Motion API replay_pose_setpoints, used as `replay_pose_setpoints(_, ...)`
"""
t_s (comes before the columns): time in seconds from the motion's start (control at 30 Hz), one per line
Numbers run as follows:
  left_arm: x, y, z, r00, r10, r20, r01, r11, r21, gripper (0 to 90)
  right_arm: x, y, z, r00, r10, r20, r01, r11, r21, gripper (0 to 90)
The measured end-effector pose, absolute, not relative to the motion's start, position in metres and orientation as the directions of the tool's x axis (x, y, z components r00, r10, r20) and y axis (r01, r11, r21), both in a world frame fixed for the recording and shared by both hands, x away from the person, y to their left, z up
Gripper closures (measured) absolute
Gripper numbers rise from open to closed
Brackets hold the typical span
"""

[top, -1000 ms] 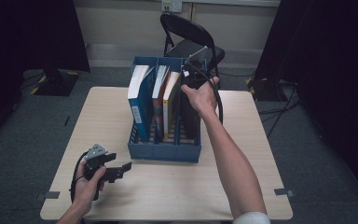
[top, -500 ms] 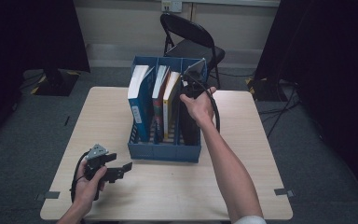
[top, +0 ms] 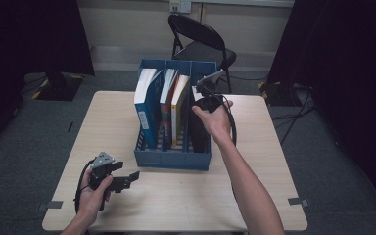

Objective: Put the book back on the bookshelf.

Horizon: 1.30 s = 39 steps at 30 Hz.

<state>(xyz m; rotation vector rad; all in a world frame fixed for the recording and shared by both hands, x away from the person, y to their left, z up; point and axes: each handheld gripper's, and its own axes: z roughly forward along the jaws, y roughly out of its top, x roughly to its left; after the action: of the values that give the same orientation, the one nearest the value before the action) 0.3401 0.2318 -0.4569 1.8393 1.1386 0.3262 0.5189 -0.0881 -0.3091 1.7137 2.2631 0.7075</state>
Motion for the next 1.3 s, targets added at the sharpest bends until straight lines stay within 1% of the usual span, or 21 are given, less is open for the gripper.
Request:
replay_pose_setpoints(0.13,0.342,0.232,-0.458,0.524,0.819,-0.233,0.578,-0.141,0.804,17.9,0.500,-0.097,-0.313,-0.340,0.930,0.143,0.816,0.216,0.536,38.4)
replay_pose_setpoints(0.37,0.341,0.233,-0.456,0.525,0.820,-0.227,0.572,-0.143,0.807,18.2,0.475,-0.109,-0.329,-0.410,0.898,0.158,0.771,0.249,0.586,34.6)
replay_pose_setpoints(0.47,0.341,0.233,-0.456,0.523,0.822,-0.226,0.574,-0.143,0.806,18.2,0.466,-0.117,-0.340,-0.426,0.885,0.189,0.755,0.232,0.614,35.9)
replay_pose_setpoints(0.53,0.341,0.233,-0.456,0.525,0.821,-0.226,0.572,-0.144,0.807,18.2,0.459,-0.120,-0.346,-0.436,0.882,0.176,0.721,0.226,0.655,38.1)
replay_pose_setpoints(0.6,0.341,0.233,-0.456,0.526,0.820,-0.226,0.571,-0.144,0.808,18.2,0.453,-0.123,-0.353,-0.443,0.878,0.184,0.710,0.218,0.669,37.9)
replay_pose_setpoints(0.67,0.341,0.233,-0.456,0.525,0.821,-0.227,0.573,-0.143,0.807,18.2,0.448,-0.125,-0.359,-0.447,0.879,0.167,0.691,0.220,0.689,42.7)
replay_pose_setpoints(0.7,0.341,0.233,-0.456,0.523,0.821,-0.227,0.573,-0.142,0.807,18.2,0.447,-0.125,-0.363,-0.444,0.880,0.168,0.686,0.213,0.696,43.1)
replay_pose_setpoints(0.73,0.341,0.233,-0.456,0.522,0.822,-0.227,0.573,-0.141,0.807,18.2,0.447,-0.125,-0.368,-0.440,0.882,0.170,0.687,0.208,0.696,45.8)
replay_pose_setpoints(0.77,0.341,0.233,-0.456,0.523,0.822,-0.226,0.573,-0.142,0.807,18.2,0.447,-0.124,-0.371,-0.430,0.891,0.147,0.680,0.212,0.701,51.7)
replay_pose_setpoints(0.8,0.341,0.233,-0.456,0.523,0.822,-0.226,0.572,-0.142,0.808,18.2,0.448,-0.124,-0.375,-0.426,0.895,0.134,0.678,0.218,0.703,51.7)
replay_pose_setpoints(0.93,0.341,0.233,-0.456,0.522,0.822,-0.229,0.573,-0.139,0.808,18.2,0.455,-0.123,-0.382,-0.420,0.886,0.196,0.702,0.181,0.689,50.4)
replay_pose_setpoints(1.13,0.340,0.234,-0.456,0.523,0.822,-0.227,0.569,-0.139,0.811,18.3,0.460,-0.108,-0.385,-0.428,0.887,0.175,0.673,0.184,0.716,49.0)
replay_pose_setpoints(1.3,0.341,0.236,-0.456,0.522,0.821,-0.229,0.571,-0.137,0.810,18.2,0.470,-0.108,-0.388,-0.428,0.887,0.174,0.652,0.170,0.739,49.0)
